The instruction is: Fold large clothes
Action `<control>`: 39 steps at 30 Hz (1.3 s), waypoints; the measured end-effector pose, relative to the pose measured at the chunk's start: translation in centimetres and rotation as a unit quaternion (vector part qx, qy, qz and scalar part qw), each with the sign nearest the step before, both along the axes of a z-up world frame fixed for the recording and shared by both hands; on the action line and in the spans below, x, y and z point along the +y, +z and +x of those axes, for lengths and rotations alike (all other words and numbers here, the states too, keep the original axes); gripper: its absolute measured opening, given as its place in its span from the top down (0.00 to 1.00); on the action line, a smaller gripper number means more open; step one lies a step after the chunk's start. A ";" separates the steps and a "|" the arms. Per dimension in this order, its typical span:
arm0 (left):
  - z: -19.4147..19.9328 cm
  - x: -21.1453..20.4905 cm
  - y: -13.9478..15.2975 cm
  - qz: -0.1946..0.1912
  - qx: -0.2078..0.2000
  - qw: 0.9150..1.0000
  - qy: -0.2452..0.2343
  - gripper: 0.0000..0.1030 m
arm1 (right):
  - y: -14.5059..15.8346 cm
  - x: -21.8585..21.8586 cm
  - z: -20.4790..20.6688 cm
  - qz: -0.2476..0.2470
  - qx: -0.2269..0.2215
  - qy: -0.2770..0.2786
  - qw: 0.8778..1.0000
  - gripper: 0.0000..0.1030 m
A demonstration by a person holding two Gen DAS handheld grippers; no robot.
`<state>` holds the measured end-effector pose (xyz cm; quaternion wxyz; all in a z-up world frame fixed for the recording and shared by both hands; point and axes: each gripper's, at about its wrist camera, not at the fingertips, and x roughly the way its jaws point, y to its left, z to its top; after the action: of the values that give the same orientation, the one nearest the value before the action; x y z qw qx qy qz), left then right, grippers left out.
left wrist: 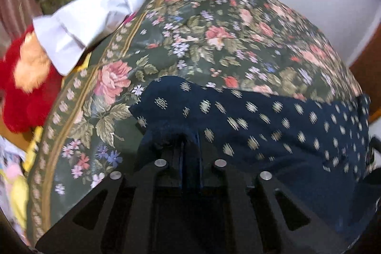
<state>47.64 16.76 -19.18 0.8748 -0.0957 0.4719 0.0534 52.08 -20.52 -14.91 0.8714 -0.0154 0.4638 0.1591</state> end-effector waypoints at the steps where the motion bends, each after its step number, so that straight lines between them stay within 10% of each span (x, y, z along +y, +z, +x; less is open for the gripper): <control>1: -0.2 -0.3 0.6 0.007 0.003 1.000 -0.013 0.82 | 0.6 0.0 -0.5 0.006 0.003 0.005 1.000 0.89; 8: -5.0 -1.3 7.6 0.041 -0.064 0.996 -0.043 0.23 | 4.3 1.6 -4.8 -0.004 -0.022 0.045 0.999 0.89; 15: -9.6 -0.5 8.0 0.050 -0.044 0.997 -0.039 0.21 | 5.0 3.3 -9.7 -0.049 -0.047 0.090 0.994 0.89; 23: -14.5 -1.4 2.5 0.032 0.016 0.998 -0.051 0.21 | -4.2 0.5 -7.6 -0.172 0.081 0.031 0.981 0.89; 33: -15.4 -1.0 0.9 -0.001 0.030 0.999 -0.030 0.21 | -5.1 -1.9 -6.9 -0.202 0.054 -0.007 0.978 0.88; 35: -15.2 -0.7 1.2 -0.011 0.025 0.999 -0.024 0.21 | -5.5 -1.2 -7.3 -0.243 0.029 0.000 0.970 0.76; 37: -15.2 -0.6 1.5 -0.017 0.020 0.999 -0.022 0.21 | -5.6 -1.2 -7.3 -0.294 -0.002 -0.020 0.956 0.24; 39: -15.2 -0.5 1.6 -0.015 0.016 0.999 -0.023 0.21 | -5.3 -2.7 -6.7 -0.277 0.001 -0.030 0.960 0.16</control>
<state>32.48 16.24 -17.54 0.8665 -0.0973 0.4889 0.0278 45.38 -23.24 -20.24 0.8367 -0.2426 0.4910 -0.0017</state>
